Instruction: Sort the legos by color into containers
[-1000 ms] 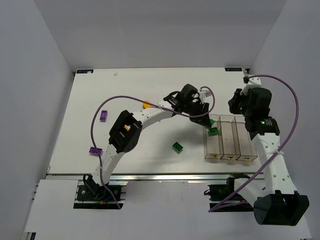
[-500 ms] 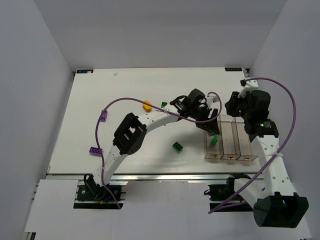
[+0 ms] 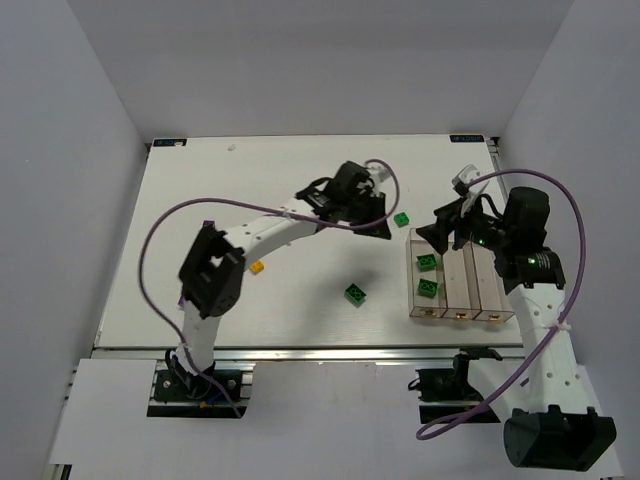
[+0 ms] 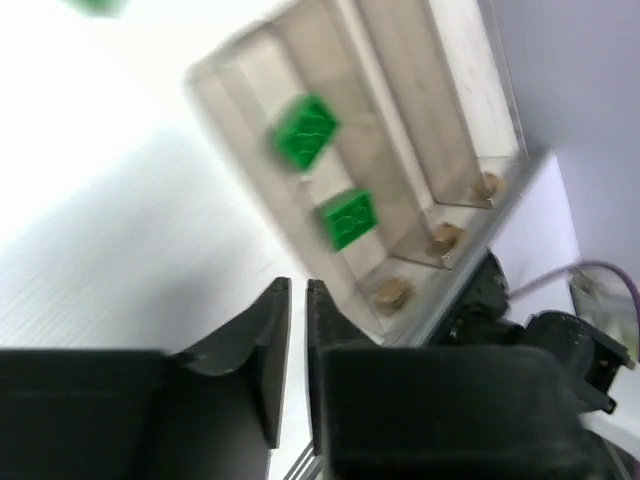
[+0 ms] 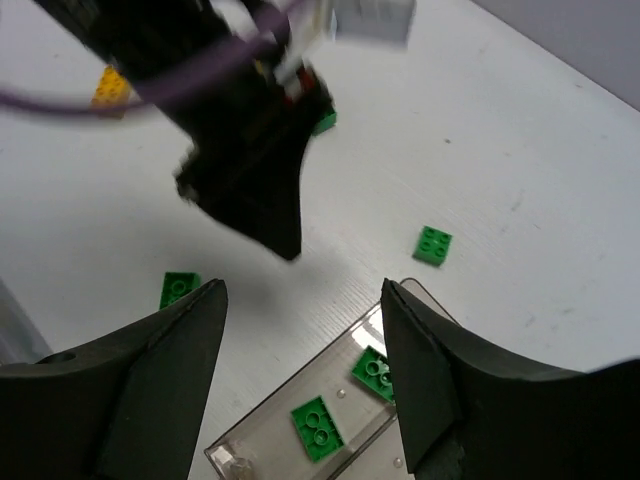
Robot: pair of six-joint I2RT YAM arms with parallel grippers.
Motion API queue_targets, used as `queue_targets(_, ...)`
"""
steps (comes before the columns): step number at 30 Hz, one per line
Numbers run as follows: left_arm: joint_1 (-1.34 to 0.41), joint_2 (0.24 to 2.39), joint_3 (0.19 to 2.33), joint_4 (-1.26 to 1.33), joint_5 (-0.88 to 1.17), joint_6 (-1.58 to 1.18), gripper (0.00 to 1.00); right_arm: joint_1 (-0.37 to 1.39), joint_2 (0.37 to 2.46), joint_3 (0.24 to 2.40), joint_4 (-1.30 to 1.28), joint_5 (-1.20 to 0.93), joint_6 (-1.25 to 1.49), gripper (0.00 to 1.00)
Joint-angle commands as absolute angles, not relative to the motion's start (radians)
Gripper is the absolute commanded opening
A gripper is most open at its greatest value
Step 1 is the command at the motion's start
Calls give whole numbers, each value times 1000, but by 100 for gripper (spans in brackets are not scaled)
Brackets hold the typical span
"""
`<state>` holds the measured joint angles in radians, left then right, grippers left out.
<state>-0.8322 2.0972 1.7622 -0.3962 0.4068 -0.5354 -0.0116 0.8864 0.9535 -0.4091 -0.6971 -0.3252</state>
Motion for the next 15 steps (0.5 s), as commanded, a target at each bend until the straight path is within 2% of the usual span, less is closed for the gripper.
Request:
queue_targets(1, -784, 1838, 1640, -403, 208, -522, 25, -3, 966, 988, -479, -842, -419, 68)
queue_targets(2, -772, 1797, 1552, -406, 181, -525, 40, -2, 991, 995, -479, -824, -413, 67)
queue_targets(4, -758, 1693, 1471, -420, 135, -540, 55, 41, 1073, 1011, -460, -721, -365, 64)
queue_targets(5, -747, 1665, 1403, -425, 103, -555, 66, 51, 1107, 1023, -451, -674, -345, 63)
queue_targets(6, -747, 1634, 1370, -433, 91, -561, 70, 58, 1141, 1057, -445, -581, -328, 63)
queue_targets(8, -736, 1557, 1315, -443, 74, -578, 74, 98, 1262, 1104, -445, -494, -292, 65)
queue_targets(12, -736, 1456, 1188, -445, 57, -610, 77, 170, 1390, 1160, -393, -309, -325, 81)
queue_targets(15, -736, 1404, 1155, -449, 40, -627, 78, 196, 1524, 1259, -433, -221, -298, 88)
